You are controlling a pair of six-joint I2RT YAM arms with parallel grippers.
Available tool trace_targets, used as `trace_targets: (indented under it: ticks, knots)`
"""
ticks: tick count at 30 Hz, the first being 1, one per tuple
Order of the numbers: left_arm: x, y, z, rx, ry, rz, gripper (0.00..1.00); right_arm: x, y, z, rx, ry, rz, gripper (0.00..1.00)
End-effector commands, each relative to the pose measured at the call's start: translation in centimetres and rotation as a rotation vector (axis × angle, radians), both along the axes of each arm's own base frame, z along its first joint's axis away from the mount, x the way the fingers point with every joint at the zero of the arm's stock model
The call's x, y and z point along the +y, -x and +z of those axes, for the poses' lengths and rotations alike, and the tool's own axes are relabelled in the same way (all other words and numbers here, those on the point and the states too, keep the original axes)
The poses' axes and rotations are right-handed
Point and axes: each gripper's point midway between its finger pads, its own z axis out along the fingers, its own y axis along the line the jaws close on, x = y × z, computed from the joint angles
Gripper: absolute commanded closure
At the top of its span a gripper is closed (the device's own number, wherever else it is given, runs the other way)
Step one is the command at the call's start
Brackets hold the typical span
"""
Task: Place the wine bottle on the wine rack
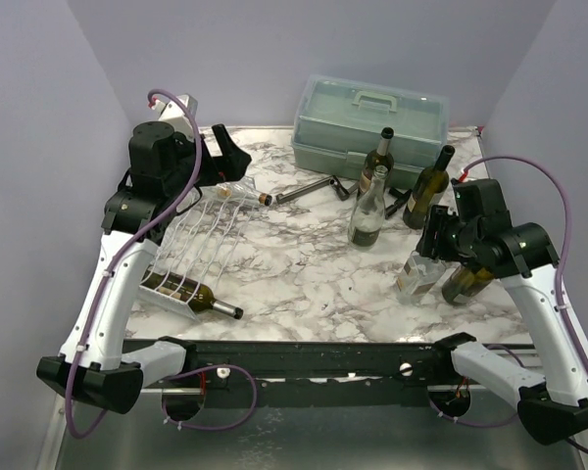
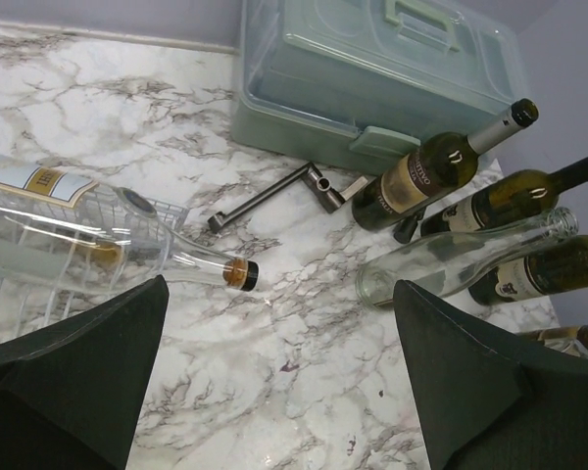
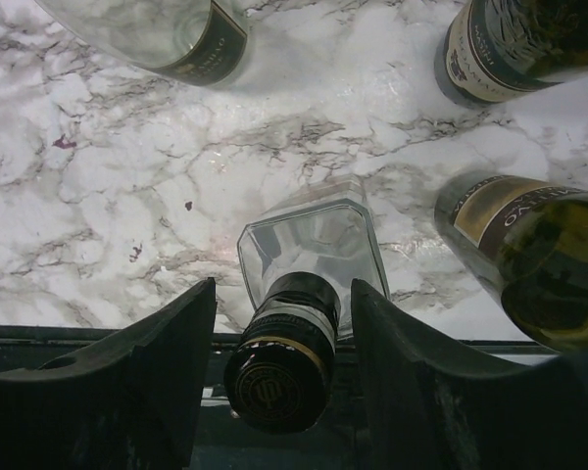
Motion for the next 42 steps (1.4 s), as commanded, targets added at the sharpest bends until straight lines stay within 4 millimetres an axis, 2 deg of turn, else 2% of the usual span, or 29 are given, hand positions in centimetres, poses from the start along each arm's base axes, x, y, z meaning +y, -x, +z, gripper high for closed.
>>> trace_targets:
  ticks: [1, 6, 14, 17, 20, 25, 32, 39, 40, 42]
  knots:
    - [-1.0, -0.2, -0.1, -0.033, 0.024, -0.056, 0.01, -0.3, 0.4, -0.7, 0.031, 0.024, -0.012, 0.41]
    - [-1.3, -0.5, -1.4, -0.036, 0.028, -0.067, 0.01, -0.3, 0.2, -1.3, 0.044, 0.028, -0.013, 0.5]
    - [-0.2, -0.3, -2.6, -0.058, -0.024, -0.031, 0.01, 0.0, -0.2, -1.1, 0.062, 0.029, -0.006, 0.81]
    - [1.0, 0.0, -2.5, -0.089, -0.048, 0.016, 0.01, 0.9, -0.7, -0.8, 0.071, -0.004, 0.018, 0.9]
    - [2.1, 0.4, -2.2, -0.121, -0.064, 0.062, 0.01, 2.6, -1.1, -0.6, 0.079, -0.084, 0.049, 0.99]
    - [3.4, 0.6, -2.4, -0.137, -0.085, 0.117, 0.01, 7.3, -1.8, 1.1, 0.048, -0.338, 0.118, 0.99]
    - [3.7, 0.5, -2.9, -0.126, -0.085, 0.13, 0.01, 11.8, -3.4, 4.0, -0.041, -0.697, 0.095, 0.99]
    - [4.4, 0.4, -3.4, -0.12, -0.084, 0.159, 0.01, 13.1, -5.1, 4.1, -0.085, -0.924, -0.035, 0.99]
    - [4.8, 0.3, -3.4, -0.122, -0.08, 0.173, 0.01, 14.1, -5.6, 4.3, -0.093, -1.0, -0.047, 0.99]
    - [5.0, 0.3, -3.5, -0.121, -0.079, 0.182, 0.01, 15.0, -5.8, 4.1, -0.084, -1.025, -0.053, 0.99]
